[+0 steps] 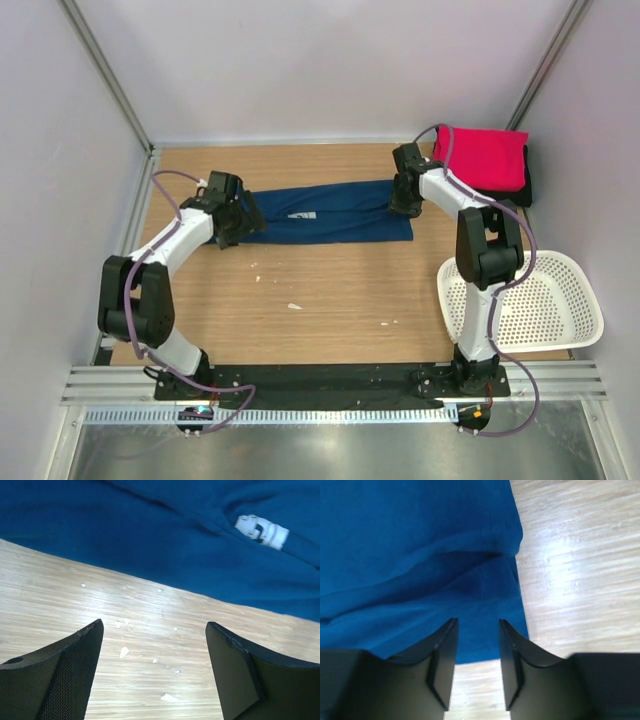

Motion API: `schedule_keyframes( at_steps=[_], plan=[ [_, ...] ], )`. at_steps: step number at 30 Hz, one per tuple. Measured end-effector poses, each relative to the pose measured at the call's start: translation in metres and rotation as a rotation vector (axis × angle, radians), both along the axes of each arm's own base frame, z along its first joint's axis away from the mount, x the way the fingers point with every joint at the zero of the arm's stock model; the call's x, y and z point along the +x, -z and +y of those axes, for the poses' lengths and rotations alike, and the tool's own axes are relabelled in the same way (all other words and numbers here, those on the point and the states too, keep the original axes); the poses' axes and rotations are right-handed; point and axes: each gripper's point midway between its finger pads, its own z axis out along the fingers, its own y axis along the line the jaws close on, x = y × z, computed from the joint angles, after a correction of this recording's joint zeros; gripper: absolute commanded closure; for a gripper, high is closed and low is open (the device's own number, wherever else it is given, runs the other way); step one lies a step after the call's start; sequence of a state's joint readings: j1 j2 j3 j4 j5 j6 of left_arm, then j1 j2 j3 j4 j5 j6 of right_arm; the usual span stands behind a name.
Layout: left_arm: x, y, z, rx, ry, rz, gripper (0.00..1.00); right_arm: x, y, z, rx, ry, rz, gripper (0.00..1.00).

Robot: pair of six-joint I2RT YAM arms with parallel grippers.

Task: Fold and stack the t-shirts
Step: Fold the tshirt

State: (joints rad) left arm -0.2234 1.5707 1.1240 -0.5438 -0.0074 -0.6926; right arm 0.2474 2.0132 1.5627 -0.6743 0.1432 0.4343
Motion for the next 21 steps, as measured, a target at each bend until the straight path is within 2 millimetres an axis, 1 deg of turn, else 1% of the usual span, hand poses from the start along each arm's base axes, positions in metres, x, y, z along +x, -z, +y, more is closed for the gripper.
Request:
schedule_keyframes(
  at_steps=[1,5,8,11,14,18,21],
  plan=[
    [0.000,0.006,0.001,-0.001,-0.012,0.016,0.17,0.002,0.003,-0.001,-0.006,0.000,0.002,0.61],
    [0.007,0.018,0.001,-0.004,-0.038,0.028,0.17,0.010,0.018,-0.003,-0.032,-0.001,0.009,0.69],
    [0.009,0.024,0.002,0.002,-0.049,0.035,0.17,0.016,0.022,-0.003,-0.038,0.002,-0.001,0.70],
    [0.011,0.030,0.004,0.016,-0.059,0.044,0.17,0.023,0.021,-0.002,-0.041,0.006,-0.018,0.70],
    [0.012,0.035,0.007,0.031,-0.075,0.051,0.17,0.035,0.017,-0.002,-0.049,0.010,-0.045,0.65],
    [0.014,0.038,0.012,0.054,-0.101,0.054,0.16,0.043,0.019,-0.003,-0.068,0.003,-0.046,0.53],
    [0.018,0.036,0.018,0.060,-0.124,0.047,0.16,0.038,0.029,-0.007,-0.094,-0.004,-0.008,0.53]
  ],
)
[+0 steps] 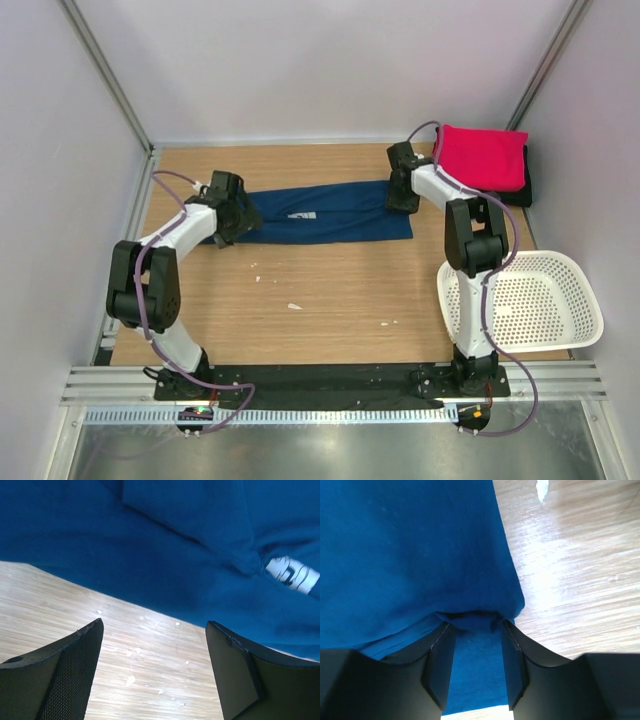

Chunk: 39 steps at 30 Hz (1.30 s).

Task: Fold and stack the t-shirts
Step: Fold the tshirt

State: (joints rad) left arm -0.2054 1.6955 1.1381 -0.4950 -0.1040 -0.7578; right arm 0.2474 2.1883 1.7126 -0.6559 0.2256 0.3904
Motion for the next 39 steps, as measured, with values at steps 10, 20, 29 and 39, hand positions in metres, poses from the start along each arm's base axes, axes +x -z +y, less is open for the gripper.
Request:
schedule_keyframes(
  at_steps=[10,20,29,39],
  plan=[
    [0.018,-0.010,0.035,-0.023,-0.172,-0.038,0.16,-0.047,0.006,-0.012,-0.020,-0.002,0.063,0.48],
    [0.045,-0.019,0.039,-0.067,-0.226,-0.085,0.19,-0.106,0.007,-0.017,-0.031,-0.035,0.187,0.48],
    [0.077,-0.046,0.020,-0.133,-0.203,-0.162,0.20,-0.186,-0.004,0.024,-0.089,-0.259,0.369,0.34],
    [0.096,-0.009,-0.009,-0.168,-0.228,-0.106,0.21,-0.122,-0.111,0.081,0.100,-0.499,-0.009,0.13]
  ],
)
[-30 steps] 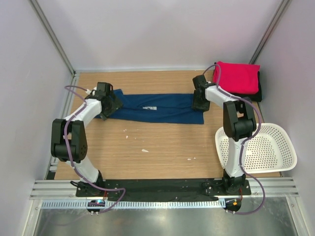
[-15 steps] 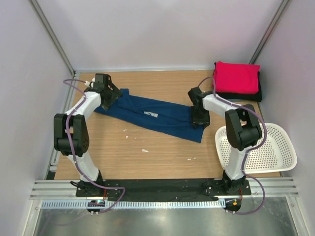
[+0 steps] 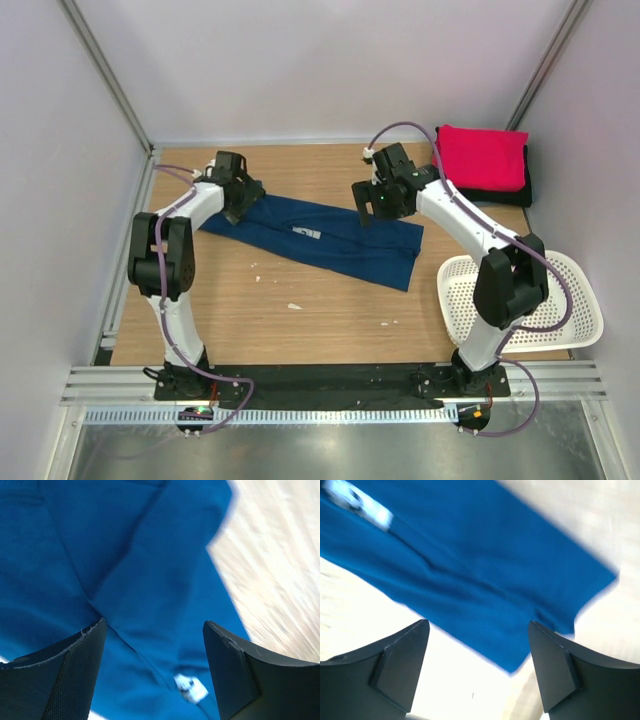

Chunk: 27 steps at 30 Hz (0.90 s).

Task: Fold and stack the t-shirts
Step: Fold the tshirt

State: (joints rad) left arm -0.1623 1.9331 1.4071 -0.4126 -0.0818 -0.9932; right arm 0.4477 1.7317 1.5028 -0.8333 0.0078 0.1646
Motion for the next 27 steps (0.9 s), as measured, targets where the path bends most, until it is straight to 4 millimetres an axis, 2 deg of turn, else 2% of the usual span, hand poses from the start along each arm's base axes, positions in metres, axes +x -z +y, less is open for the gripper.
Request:
schedule_keyframes(
  at_steps=[2,4,8,10,12,16,20,27],
  plan=[
    [0.000,0.016,0.002,0.004,-0.024,0.031,0.21,0.012,0.001,0.010,0.019,-0.055,-0.057,0.10],
    [-0.001,0.028,0.005,0.013,-0.042,0.056,0.21,0.019,0.017,0.017,0.010,-0.114,-0.071,0.10],
    [0.001,0.031,0.007,0.017,-0.067,0.058,0.21,0.021,0.071,0.018,-0.052,-0.191,-0.011,0.10],
    [0.006,0.032,0.008,0.015,-0.070,0.056,0.22,0.012,0.101,0.014,-0.084,-0.215,0.037,0.10],
    [0.016,0.032,0.009,0.010,-0.072,0.050,0.23,0.002,0.119,0.008,-0.118,-0.234,0.069,0.10],
    [0.044,0.030,0.008,-0.012,-0.057,0.018,0.23,0.000,0.119,0.014,-0.103,-0.250,0.024,0.10],
    [0.072,0.027,-0.004,-0.035,0.014,-0.015,0.23,-0.010,0.119,0.023,-0.088,-0.254,0.002,0.10],
    [0.136,0.022,-0.037,-0.083,0.228,-0.117,0.24,-0.059,0.119,0.070,-0.068,-0.301,0.033,0.09]
  ],
)
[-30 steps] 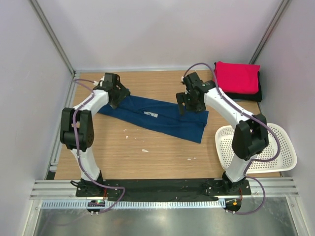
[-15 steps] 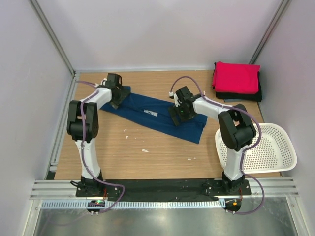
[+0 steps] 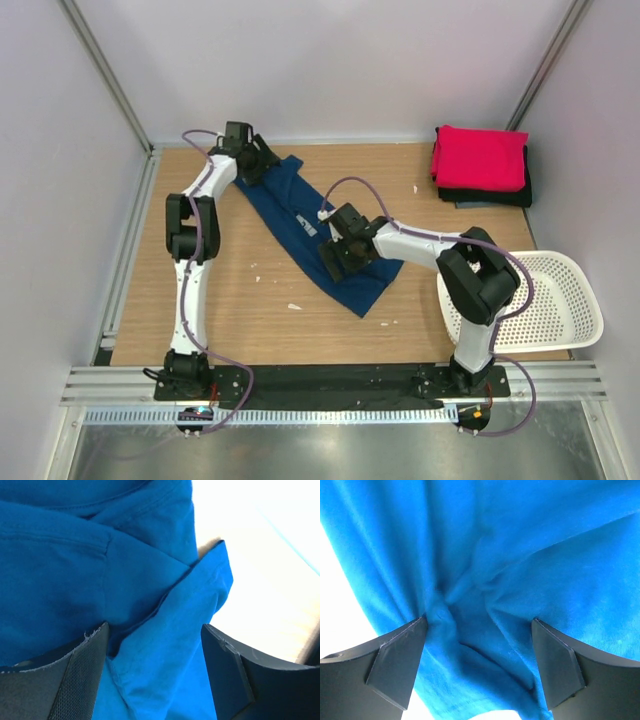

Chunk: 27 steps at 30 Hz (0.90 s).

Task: Fold and stack the t-shirts
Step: Fold the tshirt

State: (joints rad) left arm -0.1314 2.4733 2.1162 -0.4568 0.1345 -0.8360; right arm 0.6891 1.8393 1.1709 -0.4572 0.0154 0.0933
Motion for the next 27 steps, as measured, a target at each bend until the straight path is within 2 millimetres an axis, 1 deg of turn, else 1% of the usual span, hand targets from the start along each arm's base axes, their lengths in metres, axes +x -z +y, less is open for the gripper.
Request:
schedule_keyframes(
  at_steps=[2,5,8,11,13,15,17,18,20,21,23,25,26,27],
  plan=[
    [0.009,-0.001,-0.009,0.011,0.067,-0.023,0.23,-0.016,-0.002,0.012,0.024,0.010,0.036,0.09],
    [0.015,-0.001,-0.020,0.041,0.152,-0.058,0.22,-0.038,-0.006,0.027,0.088,0.028,0.119,0.09],
    [0.014,-0.002,-0.030,0.078,0.228,-0.078,0.21,-0.055,-0.009,0.042,0.148,0.038,0.194,0.09],
    [0.009,-0.005,-0.047,0.091,0.299,-0.093,0.21,-0.068,-0.016,0.053,0.155,0.035,0.255,0.09],
    [0.008,-0.011,-0.057,0.081,0.325,-0.102,0.20,-0.070,-0.024,0.066,0.165,0.021,0.271,0.08],
    [0.008,-0.021,-0.065,0.071,0.342,-0.122,0.19,-0.068,-0.036,0.076,0.172,0.011,0.270,0.07],
    [0.006,-0.034,-0.071,0.066,0.352,-0.142,0.18,-0.062,-0.055,0.085,0.185,0.003,0.246,0.04],
    [0.005,-0.044,-0.072,0.065,0.353,-0.152,0.18,-0.058,-0.064,0.088,0.191,0.003,0.232,0.03],
    [-0.003,-0.063,-0.067,0.076,0.342,-0.161,0.17,-0.043,-0.086,0.095,0.215,0.011,0.185,0.03],
    [-0.010,-0.078,-0.062,0.088,0.329,-0.163,0.17,-0.036,-0.096,0.096,0.227,0.018,0.163,0.03],
    [-0.026,-0.116,-0.051,0.112,0.293,-0.193,0.17,-0.017,-0.117,0.095,0.247,0.043,0.116,0.03],
    [-0.052,-0.159,-0.035,0.135,0.244,-0.227,0.18,0.003,-0.133,0.088,0.261,0.077,0.073,0.03],
    [-0.070,-0.183,-0.028,0.135,0.217,-0.257,0.19,0.016,-0.140,0.080,0.265,0.104,0.050,0.03],
    [-0.089,-0.202,-0.021,0.134,0.193,-0.278,0.20,0.029,-0.144,0.072,0.268,0.133,0.031,0.03]
  ],
)
